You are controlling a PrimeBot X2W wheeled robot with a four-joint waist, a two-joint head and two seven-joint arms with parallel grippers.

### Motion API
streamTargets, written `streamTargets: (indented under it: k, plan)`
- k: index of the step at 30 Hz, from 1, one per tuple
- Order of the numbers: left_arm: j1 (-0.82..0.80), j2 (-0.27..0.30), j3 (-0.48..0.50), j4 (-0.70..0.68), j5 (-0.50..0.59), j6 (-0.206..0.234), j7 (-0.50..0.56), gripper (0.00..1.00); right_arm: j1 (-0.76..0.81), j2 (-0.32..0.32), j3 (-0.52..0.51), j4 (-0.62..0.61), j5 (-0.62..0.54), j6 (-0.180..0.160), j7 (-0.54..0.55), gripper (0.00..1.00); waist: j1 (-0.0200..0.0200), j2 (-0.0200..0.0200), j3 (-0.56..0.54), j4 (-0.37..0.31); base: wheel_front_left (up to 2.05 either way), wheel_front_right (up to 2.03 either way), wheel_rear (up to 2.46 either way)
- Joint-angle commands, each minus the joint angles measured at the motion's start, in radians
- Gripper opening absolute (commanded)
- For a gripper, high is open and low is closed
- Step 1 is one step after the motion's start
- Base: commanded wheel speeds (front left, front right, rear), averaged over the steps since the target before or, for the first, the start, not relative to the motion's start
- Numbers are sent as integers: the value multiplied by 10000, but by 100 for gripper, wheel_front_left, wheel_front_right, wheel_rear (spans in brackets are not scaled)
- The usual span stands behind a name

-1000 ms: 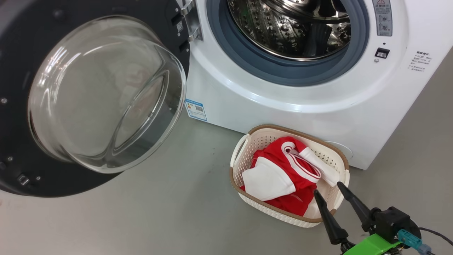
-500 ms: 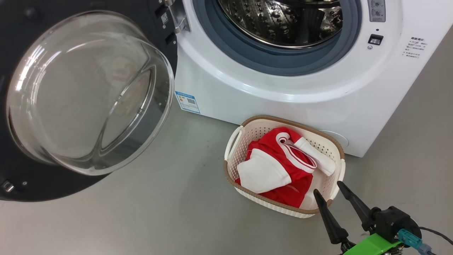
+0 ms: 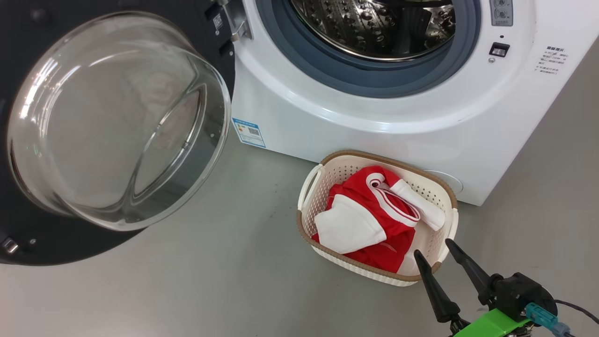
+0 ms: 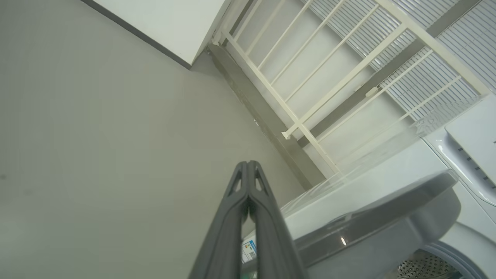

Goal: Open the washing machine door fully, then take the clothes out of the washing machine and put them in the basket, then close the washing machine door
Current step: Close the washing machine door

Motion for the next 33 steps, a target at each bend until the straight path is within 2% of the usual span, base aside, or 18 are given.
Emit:
streamTargets:
  k: [1, 6, 16, 33]
  plan:
    - [10, 887, 52, -128, -153, -57, 423, 0, 36, -72, 249, -257, -47, 48, -65, 100, 0, -1, 9, -15, 0, 0, 0]
    - [246, 897, -244, -148, -644, -57, 1706, 0, 91, -123, 243, -246, -34, 48, -65, 100, 0, -1, 38, -73, 0, 0, 0]
    - [1340, 782, -688, -1211, -1471, -57, 3209, 0, 155, -94, 105, -263, -49, 48, -65, 100, 0, -1, -135, -207, 0, 0, 0]
    - [3174, 921, -1300, -4250, -3096, -57, 4874, 0, 436, 151, -208, -252, -101, 48, -65, 100, 0, -1, -783, -430, 0, 0, 0]
